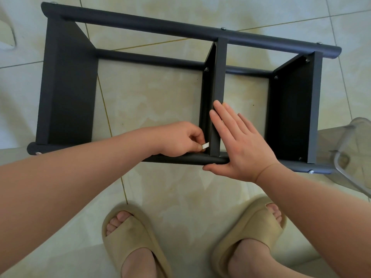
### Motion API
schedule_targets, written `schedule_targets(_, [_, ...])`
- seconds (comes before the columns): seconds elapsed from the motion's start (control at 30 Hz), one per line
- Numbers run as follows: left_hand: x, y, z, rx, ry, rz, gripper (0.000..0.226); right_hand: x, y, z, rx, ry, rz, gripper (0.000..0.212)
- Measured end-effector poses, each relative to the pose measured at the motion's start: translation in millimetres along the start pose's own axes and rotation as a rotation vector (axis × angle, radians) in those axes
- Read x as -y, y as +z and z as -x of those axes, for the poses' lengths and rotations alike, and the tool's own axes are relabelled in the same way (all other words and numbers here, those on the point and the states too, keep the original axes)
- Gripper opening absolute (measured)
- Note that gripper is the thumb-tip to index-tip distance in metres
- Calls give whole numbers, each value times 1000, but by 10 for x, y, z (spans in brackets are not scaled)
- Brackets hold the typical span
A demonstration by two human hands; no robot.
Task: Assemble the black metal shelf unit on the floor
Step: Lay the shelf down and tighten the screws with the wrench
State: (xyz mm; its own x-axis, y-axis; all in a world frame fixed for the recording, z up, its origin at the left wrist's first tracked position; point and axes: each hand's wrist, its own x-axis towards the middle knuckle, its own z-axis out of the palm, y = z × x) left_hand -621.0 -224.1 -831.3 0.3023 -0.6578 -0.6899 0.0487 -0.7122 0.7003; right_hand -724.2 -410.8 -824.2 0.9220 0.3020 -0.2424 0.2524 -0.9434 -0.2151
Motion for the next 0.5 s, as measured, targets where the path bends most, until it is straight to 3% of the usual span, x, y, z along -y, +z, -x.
schedule_targets(0.3, [32,-90,-5,-181,79,-225,11,5,-6,3,-15,-2,-13,114])
schedule_targets(0.4, [-4,-82,-31,-208,74,-24,12,1,-4,2,-12,-3,-14,115])
schedule_targets(0.5, [-51,-24,-33,-121,-59,407,9,0,1,2,-6,-2,-11,115])
